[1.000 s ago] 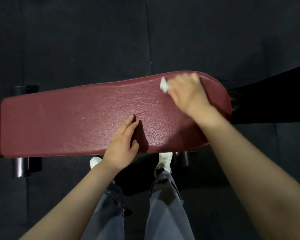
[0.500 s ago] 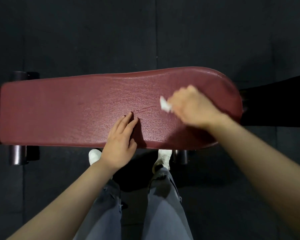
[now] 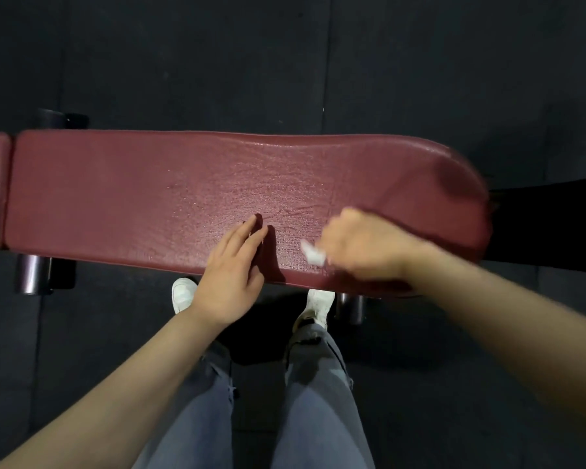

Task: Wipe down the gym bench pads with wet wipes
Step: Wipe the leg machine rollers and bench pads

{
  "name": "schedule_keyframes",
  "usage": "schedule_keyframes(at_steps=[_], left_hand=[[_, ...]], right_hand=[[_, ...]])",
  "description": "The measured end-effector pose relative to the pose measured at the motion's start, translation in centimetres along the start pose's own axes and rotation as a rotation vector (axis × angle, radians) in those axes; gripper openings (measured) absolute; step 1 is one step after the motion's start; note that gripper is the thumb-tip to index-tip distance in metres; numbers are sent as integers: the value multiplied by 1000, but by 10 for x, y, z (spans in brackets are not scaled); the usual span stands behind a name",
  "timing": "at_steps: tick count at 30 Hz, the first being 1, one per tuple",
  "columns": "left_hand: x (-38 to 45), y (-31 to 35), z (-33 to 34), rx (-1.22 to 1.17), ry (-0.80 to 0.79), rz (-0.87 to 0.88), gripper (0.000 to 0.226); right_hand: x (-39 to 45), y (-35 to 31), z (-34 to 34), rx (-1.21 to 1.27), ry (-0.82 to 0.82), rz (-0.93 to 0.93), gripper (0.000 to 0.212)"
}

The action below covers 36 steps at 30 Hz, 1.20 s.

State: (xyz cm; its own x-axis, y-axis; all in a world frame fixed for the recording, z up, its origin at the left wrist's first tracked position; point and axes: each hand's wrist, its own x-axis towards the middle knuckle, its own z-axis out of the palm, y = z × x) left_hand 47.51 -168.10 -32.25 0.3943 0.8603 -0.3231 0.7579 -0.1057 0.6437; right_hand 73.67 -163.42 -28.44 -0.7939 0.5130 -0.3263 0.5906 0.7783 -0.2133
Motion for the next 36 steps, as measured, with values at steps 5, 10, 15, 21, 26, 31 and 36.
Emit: schedule_keyframes(at_steps=[5,10,15,21,26,31,36], left_hand=[[-1,-3,-4,0,30,-13,73],[-6,-11,-9,-11,82,-69,71],[-13,-22,-10,-2,85,-73,70],[-18,-26,-10,-55,105,-93,57],[-22,-30,-9,-65,88,-90,58],[-25,-40,-7,-92,97,-117,62],[-26,-39,-6,-136,132,-156,63]], right_hand=[[51,83,-26,35,366,747,18],[41,2,10,95,238,525,23],[19,-34,13,-48,9,-72,32],[86,55,-24,-39,318,745,16],[52,-47,23,-58,14,181,43],[75,-24,15,-197,82,-116,36],[128,32,-22,-101,301,707,14]])
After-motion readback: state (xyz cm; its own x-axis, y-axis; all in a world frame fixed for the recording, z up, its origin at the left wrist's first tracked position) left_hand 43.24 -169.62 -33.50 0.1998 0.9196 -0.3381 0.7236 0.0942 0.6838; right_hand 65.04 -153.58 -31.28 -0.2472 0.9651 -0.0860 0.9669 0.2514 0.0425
